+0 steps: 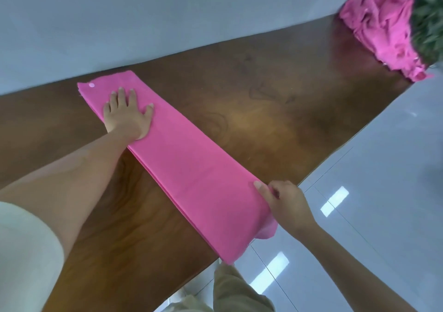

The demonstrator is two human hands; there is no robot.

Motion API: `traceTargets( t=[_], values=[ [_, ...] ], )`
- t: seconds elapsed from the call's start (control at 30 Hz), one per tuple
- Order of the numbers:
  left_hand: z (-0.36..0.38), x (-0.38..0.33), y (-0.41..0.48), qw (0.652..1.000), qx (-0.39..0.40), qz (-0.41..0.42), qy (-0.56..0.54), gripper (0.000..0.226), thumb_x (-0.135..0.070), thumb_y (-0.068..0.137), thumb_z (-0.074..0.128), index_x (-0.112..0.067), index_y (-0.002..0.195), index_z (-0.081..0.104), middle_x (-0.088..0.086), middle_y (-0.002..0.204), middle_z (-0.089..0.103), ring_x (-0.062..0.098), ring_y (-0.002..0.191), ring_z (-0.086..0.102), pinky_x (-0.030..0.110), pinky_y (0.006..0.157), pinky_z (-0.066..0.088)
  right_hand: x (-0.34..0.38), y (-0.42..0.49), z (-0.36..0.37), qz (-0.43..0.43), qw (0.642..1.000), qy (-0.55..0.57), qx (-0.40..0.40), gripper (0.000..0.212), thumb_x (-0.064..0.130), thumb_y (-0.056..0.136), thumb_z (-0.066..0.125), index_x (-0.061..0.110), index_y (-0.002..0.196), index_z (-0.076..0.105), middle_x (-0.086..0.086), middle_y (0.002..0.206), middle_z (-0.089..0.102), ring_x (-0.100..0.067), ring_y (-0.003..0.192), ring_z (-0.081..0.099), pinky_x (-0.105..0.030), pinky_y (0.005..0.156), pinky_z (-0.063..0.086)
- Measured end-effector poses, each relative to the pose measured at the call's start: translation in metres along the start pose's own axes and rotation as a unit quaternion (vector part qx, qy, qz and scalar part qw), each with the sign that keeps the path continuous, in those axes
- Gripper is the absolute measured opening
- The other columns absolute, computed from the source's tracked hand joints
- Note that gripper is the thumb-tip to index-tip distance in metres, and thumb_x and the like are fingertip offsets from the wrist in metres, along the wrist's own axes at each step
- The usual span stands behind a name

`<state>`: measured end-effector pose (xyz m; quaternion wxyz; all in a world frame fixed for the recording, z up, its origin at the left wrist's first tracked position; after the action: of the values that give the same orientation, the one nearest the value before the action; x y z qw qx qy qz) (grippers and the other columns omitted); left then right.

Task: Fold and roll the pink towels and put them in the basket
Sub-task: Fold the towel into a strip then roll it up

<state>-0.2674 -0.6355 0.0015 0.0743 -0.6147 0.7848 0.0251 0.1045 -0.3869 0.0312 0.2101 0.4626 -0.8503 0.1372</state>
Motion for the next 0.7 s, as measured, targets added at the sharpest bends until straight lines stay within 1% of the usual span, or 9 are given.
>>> traceTargets(
  t=[0.07,0.13,0.23,0.33,0.43,0.5,0.57,0.63,0.7],
  values=[
    [-0.001,0.003,-0.009,1.0,-0.009,-0.017,-0.006,0.079,-0.065,0.101,0.013,-0.018,0.163,0.004,0.011,0.17,0.001,0.032,0.156,0.001,0.049,0.125,0.008,-0.003,0.003,-0.005,0.011,1.0,0.028,-0.008,0.065,0.064,0.094,0.047,0.01,0.06,0.037,0.002,0.051,0.036,-0.012,0.05,0.031,-0.032,0.051,0.032],
    [-0.001,0.008,-0.018,0.999,-0.013,-0.04,-0.013,0.079,-0.065,0.101,0.013,-0.017,0.163,0.004,0.011,0.17,0.001,0.032,0.156,0.001,0.049,0.126,0.008,-0.006,0.008,-0.01,0.013,0.999,0.038,-0.021,0.062,0.06,0.096,0.049,0.011,0.06,0.036,0.004,0.051,0.034,-0.012,0.05,0.03,-0.03,0.05,0.03],
    [-0.001,0.015,-0.032,0.997,-0.022,-0.074,-0.021,0.079,-0.063,0.101,0.014,-0.015,0.163,0.004,0.012,0.17,0.001,0.033,0.156,0.0,0.048,0.126,0.007,-0.012,0.021,-0.02,0.023,0.998,0.03,-0.043,0.06,0.059,0.097,0.047,0.014,0.06,0.034,0.005,0.05,0.035,-0.012,0.049,0.032,-0.031,0.05,0.031],
    [0.0,0.022,-0.046,0.993,-0.033,-0.107,-0.032,0.078,-0.058,0.101,0.017,-0.011,0.162,0.004,0.014,0.17,0.002,0.034,0.156,0.001,0.049,0.126,0.007,-0.021,0.042,-0.029,0.007,0.999,-0.015,-0.035,0.06,0.059,0.098,0.046,0.015,0.059,0.038,0.004,0.05,0.041,-0.015,0.049,0.04,-0.032,0.05,0.033],
    [0.0,0.026,-0.059,0.987,-0.046,-0.147,-0.047,0.078,-0.056,0.101,0.022,-0.009,0.162,0.007,0.016,0.169,0.004,0.034,0.156,0.002,0.049,0.125,0.006,-0.024,0.072,-0.04,-0.045,0.995,-0.087,-0.01,0.059,0.062,0.098,0.043,0.016,0.06,0.044,0.001,0.051,0.049,-0.021,0.051,0.05,-0.034,0.049,0.038],
    [0.001,0.027,-0.068,0.981,-0.058,-0.173,-0.061,0.079,-0.055,0.101,0.025,-0.008,0.162,0.008,0.017,0.169,0.005,0.035,0.156,0.003,0.05,0.125,0.006,-0.023,0.096,-0.047,-0.08,0.988,-0.13,0.006,0.06,0.064,0.098,0.039,0.016,0.061,0.044,-0.001,0.052,0.051,-0.023,0.052,0.052,-0.035,0.051,0.042],
    [0.001,0.028,-0.077,0.974,-0.071,-0.203,-0.071,0.079,-0.054,0.1,0.028,-0.007,0.161,0.01,0.017,0.169,0.007,0.035,0.155,0.004,0.05,0.125,0.007,-0.022,0.119,-0.052,-0.098,0.982,-0.159,0.026,0.06,0.065,0.098,0.039,0.017,0.062,0.045,-0.001,0.054,0.052,-0.023,0.054,0.053,-0.035,0.052,0.041],
    [0.001,0.027,-0.087,0.967,-0.08,-0.231,-0.073,0.079,-0.054,0.1,0.029,-0.006,0.161,0.011,0.017,0.169,0.008,0.035,0.155,0.005,0.05,0.125,0.007,-0.02,0.141,-0.054,-0.111,0.977,-0.179,0.045,0.061,0.067,0.097,0.041,0.016,0.064,0.049,0.0,0.058,0.055,-0.025,0.059,0.056,-0.034,0.055,0.043],
    [0.001,0.026,-0.096,0.959,-0.081,-0.262,-0.077,0.08,-0.053,0.1,0.03,-0.005,0.161,0.011,0.017,0.169,0.007,0.035,0.155,0.004,0.05,0.125,0.006,-0.017,0.161,-0.051,-0.119,0.967,-0.216,0.068,0.059,0.067,0.097,0.041,0.017,0.069,0.055,-0.001,0.066,0.059,-0.027,0.067,0.059,-0.035,0.062,0.049]
  ],
)
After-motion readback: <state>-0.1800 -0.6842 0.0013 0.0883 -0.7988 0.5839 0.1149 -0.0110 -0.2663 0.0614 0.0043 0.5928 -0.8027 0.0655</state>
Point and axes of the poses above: each hand's wrist, its own y-axis towards the middle knuckle, its own z-axis out of the palm, x = y × z, the point moved 5 cm from there along y, towards the middle knuckle
